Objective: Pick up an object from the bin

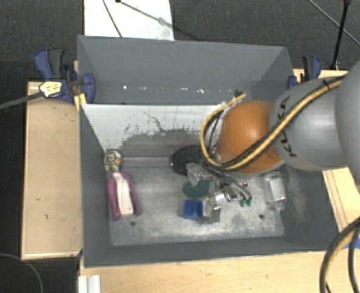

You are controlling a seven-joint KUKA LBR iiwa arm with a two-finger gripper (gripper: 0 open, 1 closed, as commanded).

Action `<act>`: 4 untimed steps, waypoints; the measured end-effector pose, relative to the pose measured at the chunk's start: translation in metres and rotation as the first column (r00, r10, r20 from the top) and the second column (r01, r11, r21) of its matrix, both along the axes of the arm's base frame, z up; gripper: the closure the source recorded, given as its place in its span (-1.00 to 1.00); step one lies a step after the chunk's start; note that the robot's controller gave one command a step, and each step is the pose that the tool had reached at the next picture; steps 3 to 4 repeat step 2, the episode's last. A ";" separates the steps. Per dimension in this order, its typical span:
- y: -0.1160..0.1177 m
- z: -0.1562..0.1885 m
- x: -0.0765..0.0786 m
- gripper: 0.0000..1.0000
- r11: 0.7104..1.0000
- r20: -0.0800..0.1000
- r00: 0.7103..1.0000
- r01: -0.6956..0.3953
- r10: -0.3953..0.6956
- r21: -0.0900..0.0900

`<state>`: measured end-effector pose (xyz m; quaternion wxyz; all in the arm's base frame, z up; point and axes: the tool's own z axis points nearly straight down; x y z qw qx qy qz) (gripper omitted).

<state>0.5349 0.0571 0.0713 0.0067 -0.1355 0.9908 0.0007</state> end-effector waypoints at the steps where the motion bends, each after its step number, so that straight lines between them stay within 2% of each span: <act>1: 0.000 0.003 0.001 1.00 1.000 0.002 1.000 0.004 -0.004 0.000; 2: 0.006 0.151 0.001 1.00 0.999 -0.003 0.999 0.032 -0.032 -0.001; 4: 0.006 0.151 0.001 1.00 0.999 -0.003 0.999 0.032 -0.032 -0.001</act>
Offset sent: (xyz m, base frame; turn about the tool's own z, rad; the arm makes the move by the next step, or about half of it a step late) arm 0.0000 0.0000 0.0000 0.0000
